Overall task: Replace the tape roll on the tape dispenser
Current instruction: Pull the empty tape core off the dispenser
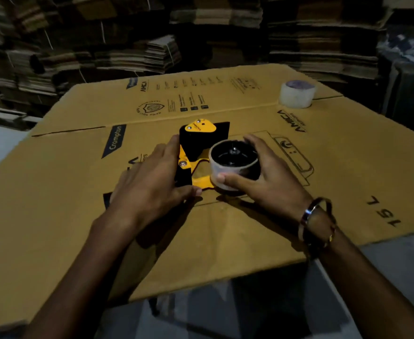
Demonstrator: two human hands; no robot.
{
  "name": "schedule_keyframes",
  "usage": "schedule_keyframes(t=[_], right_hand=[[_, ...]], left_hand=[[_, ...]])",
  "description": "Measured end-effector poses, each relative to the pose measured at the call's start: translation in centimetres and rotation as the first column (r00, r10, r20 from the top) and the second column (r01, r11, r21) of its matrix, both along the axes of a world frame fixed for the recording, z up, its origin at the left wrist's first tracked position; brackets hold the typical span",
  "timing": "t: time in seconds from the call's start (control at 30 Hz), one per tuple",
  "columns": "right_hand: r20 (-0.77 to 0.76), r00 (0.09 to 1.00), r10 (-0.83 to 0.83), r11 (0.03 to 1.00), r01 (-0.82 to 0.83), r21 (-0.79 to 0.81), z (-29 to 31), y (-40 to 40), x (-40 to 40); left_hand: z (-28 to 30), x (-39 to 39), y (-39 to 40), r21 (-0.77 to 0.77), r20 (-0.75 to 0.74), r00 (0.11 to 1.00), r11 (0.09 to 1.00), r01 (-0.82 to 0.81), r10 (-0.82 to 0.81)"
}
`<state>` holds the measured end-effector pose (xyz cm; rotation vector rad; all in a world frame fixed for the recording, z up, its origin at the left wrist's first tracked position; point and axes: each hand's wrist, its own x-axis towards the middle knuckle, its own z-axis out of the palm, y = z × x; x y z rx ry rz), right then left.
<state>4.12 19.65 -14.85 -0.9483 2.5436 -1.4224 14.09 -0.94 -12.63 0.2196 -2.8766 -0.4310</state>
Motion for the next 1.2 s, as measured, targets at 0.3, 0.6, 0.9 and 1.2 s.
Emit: schedule_keyframes(t=[0.3,0.6,0.9,1.2], right_hand=[[0.029,1.0,0.004,1.0,-0.003,-0.025,0.5,1.3,1.8],[-0.195,0.98,0.052,0.998,-0.058,-0.025,0.1,2.0,3.4],[-0.258,0.964,0.064,0.998,-0.068,-0.007,-0.1,2.3,3.7],[-0.155,0.987,0.05,0.999,-0.05,0.002,0.0,2.0,3.7]], left_hand=[[-0.2,1.7,1.8,-0.074,-0.162,0.987,0.997,0.006,-0.018],[-2.5,4.2,3.1,-0.183,-0.381,0.924,0.978,-0.101,0.024],[-3.0,4.3,3.2,-0.224,-0.46,0.887,0.959,-0.174,0.054],[-3.4,4.3,2.7,-0.221,-0.438,0.896,0.957,-0.186,0.072]])
